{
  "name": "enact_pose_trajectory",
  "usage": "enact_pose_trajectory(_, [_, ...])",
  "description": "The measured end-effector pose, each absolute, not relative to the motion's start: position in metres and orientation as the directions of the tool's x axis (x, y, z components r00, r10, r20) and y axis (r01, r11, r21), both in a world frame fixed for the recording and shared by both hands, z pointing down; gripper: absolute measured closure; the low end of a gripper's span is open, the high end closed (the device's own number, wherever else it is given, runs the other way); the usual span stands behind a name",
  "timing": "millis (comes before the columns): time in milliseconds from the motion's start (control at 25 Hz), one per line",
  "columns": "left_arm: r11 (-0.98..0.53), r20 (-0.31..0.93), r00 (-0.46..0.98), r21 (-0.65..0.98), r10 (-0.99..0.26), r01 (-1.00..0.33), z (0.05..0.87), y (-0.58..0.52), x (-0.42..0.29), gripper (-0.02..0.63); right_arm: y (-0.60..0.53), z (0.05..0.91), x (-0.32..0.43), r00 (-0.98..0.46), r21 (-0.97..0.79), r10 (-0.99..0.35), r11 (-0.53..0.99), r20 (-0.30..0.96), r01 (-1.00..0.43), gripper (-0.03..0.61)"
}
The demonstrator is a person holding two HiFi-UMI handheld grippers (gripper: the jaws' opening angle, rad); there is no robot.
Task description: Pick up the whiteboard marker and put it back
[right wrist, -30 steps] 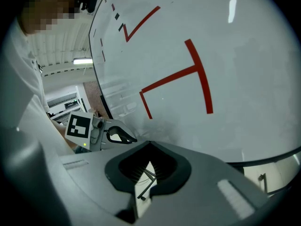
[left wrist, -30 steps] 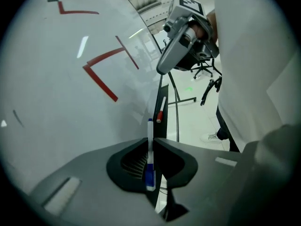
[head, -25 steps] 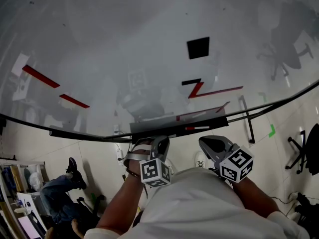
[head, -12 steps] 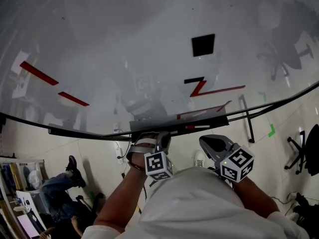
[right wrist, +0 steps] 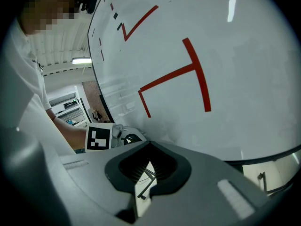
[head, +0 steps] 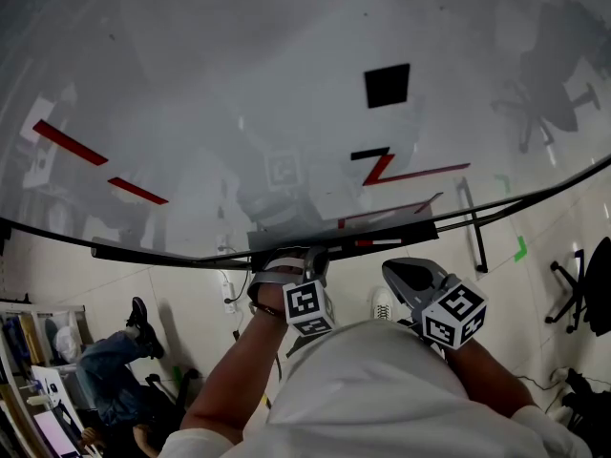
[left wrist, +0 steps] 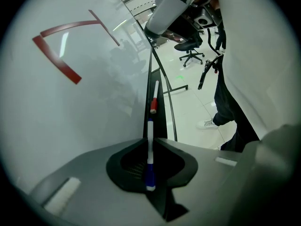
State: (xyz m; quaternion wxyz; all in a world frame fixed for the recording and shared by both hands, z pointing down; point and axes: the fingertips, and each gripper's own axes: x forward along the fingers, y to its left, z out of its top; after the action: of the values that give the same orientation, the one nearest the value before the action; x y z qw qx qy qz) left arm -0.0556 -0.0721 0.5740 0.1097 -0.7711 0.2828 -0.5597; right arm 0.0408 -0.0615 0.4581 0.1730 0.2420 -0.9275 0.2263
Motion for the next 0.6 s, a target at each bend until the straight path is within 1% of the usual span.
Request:
enact_pose_trajectory(400, [-0.821, 0.812, 0.203, -0.474, -0.547, -0.318, 0.5827, -0.0721, -0.055, 0.56, -0.0624, 0.4568, 0.0417, -0.822, -0.333, -0.374, 0.781, 0.429, -0.529, 0.577])
enact_pose_trajectory(600, [-0.808, 0.796, 0.222, -0.474, -0.563, -0.349, 0.5812, -0.073, -0.0553, 0.549, -0.0618, 0.4577, 0.0423, -0.822, -0.338, -0.374, 0.778, 0.429, -0.53, 0.577])
